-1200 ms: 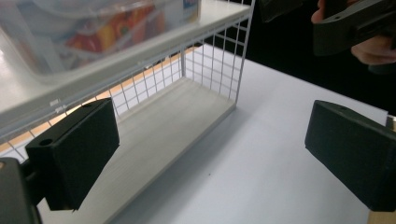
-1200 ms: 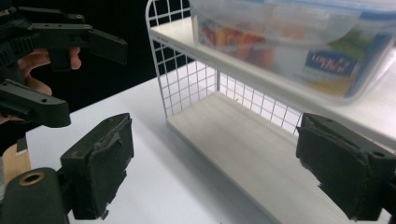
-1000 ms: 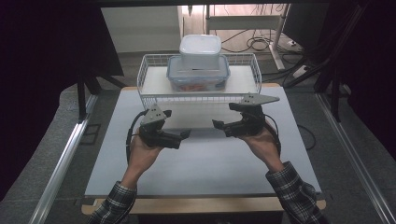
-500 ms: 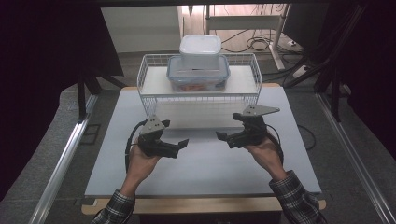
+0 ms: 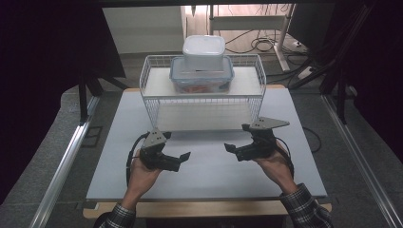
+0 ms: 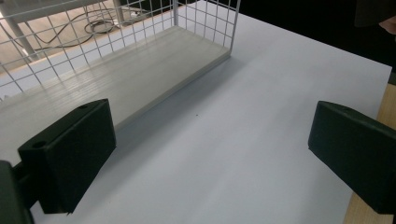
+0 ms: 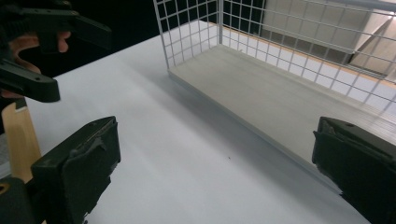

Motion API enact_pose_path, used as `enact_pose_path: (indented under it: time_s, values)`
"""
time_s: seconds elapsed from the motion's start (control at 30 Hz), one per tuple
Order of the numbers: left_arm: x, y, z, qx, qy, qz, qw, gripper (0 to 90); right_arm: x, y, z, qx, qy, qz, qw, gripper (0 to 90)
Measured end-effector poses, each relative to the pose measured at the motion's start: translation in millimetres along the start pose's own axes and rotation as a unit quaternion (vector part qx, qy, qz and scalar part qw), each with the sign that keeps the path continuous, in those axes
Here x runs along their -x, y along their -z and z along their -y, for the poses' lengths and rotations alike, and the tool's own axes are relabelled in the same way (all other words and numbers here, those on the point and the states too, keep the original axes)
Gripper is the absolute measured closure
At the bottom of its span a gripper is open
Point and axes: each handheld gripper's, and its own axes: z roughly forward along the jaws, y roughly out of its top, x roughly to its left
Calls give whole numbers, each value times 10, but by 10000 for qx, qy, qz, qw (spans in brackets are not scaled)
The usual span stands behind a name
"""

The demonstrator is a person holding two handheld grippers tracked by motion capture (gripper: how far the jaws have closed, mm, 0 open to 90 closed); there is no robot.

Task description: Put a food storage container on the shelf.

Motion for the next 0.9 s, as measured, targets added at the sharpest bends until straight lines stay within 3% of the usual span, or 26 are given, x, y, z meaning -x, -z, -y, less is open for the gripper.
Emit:
enact_pose_path:
  time_s: [0.47, 0.9]
  values:
    - [56, -17, 269, -63, 18, -59, 10000, 7, 17, 57, 216, -101, -44, 127, 9999, 14]
    - [76, -37, 544, -303, 26, -120, 9995, 6, 81, 46, 582, -326, -161, 246, 9990, 14]
